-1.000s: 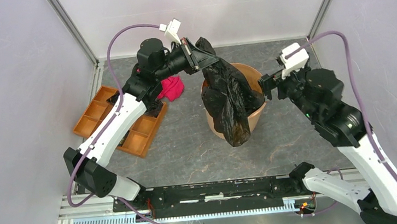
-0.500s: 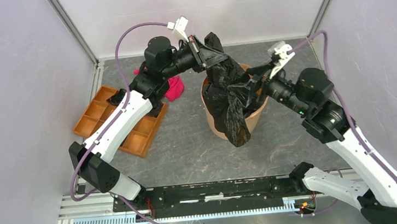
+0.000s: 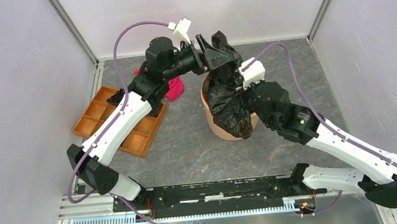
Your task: Put the trash bags into the trash bin
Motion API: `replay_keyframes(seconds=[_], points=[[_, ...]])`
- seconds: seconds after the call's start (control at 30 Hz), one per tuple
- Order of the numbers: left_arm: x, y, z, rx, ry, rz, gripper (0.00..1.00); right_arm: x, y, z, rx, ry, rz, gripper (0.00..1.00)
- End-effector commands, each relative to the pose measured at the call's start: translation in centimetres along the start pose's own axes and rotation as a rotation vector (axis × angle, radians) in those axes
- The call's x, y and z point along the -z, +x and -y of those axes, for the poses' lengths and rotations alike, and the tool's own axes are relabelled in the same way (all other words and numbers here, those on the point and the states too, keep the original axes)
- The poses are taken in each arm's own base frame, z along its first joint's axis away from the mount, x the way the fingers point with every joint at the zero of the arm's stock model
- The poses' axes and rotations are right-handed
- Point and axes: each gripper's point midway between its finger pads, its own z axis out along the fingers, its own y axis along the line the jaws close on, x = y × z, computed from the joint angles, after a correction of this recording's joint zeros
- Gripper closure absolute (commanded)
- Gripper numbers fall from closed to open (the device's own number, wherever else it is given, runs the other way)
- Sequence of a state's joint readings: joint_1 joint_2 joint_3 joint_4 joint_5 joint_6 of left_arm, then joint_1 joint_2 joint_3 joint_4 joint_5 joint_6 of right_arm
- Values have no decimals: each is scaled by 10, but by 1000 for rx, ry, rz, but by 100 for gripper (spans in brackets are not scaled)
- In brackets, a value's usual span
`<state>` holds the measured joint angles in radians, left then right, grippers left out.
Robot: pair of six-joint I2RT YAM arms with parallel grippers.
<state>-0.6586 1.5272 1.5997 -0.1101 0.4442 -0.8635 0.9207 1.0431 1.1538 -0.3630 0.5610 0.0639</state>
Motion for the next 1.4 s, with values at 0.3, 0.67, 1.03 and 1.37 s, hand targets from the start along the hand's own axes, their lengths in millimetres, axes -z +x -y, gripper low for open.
replay_keyframes(seconds=[0.3, 0.67, 1.03, 1.37], points=[[102, 12, -24, -274, -217, 149, 7, -36, 3, 51, -11, -98, -16, 92], [103, 31, -54, -259, -302, 101, 12, -88, 98, -11, 54, -320, -404, 94], [132, 38, -84, -313, -452, 114, 8, -117, 187, -7, 97, -160, -608, 96], [137, 40, -83, -359, -468, 74, 7, -82, 103, -23, 13, -254, -409, 90]])
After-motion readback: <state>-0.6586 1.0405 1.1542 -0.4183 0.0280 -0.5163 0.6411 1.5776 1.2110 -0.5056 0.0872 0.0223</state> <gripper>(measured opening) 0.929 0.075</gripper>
